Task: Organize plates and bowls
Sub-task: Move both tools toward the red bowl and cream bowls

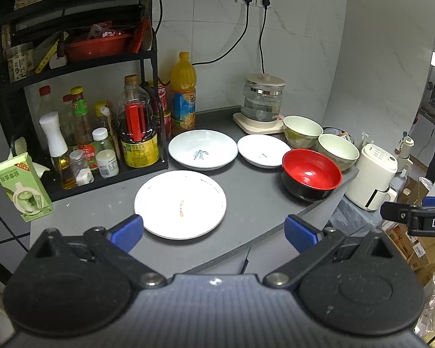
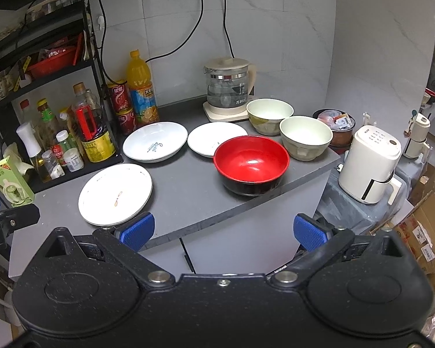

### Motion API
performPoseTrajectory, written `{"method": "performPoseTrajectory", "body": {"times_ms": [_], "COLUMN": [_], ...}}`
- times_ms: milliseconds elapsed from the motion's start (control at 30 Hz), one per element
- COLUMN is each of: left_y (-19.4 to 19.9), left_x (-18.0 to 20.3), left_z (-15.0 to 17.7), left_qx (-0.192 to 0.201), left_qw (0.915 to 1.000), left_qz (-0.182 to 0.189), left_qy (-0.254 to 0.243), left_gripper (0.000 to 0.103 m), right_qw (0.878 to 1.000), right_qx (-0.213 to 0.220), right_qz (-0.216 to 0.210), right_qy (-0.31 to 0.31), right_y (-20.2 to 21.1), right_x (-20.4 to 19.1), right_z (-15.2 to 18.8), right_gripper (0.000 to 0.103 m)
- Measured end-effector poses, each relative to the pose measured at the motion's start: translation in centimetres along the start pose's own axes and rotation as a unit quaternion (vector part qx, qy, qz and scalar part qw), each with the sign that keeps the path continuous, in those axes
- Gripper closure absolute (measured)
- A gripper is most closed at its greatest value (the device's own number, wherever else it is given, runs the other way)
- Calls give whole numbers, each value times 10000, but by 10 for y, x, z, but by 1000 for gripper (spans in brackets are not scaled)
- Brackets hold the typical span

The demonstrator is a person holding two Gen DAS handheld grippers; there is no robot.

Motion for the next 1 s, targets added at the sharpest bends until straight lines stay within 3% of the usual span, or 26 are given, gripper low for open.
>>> {"method": "performPoseTrajectory", "body": {"times_ms": [700, 1000], "left_y": [-11, -31], "left_x": [2, 16], "left_z": [-9, -25], "left_qx": [-5, 17], "left_qw": [9997, 9997], "left_qz": [236, 224], "left_qy": [-100, -104], "left_gripper": [0, 0], "right_qw": [9996, 9992], "right_qx": [-70, -24], "right_qz": [11, 166], "right_qy": [-281, -351], "right_y": [-4, -18], "right_x": [-1, 18], "right_z": [2, -11], "right_gripper": [0, 0]}}
Point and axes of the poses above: each gripper's, at about its wrist camera, not at the fingertips, and y roughly against the way its jaws point, x to its right, z to its underside, the point moved 9 cm from there along -y, roughly the way its jaws point, and after that the axes turned 5 degrees about -z, right-handed, at the moved point
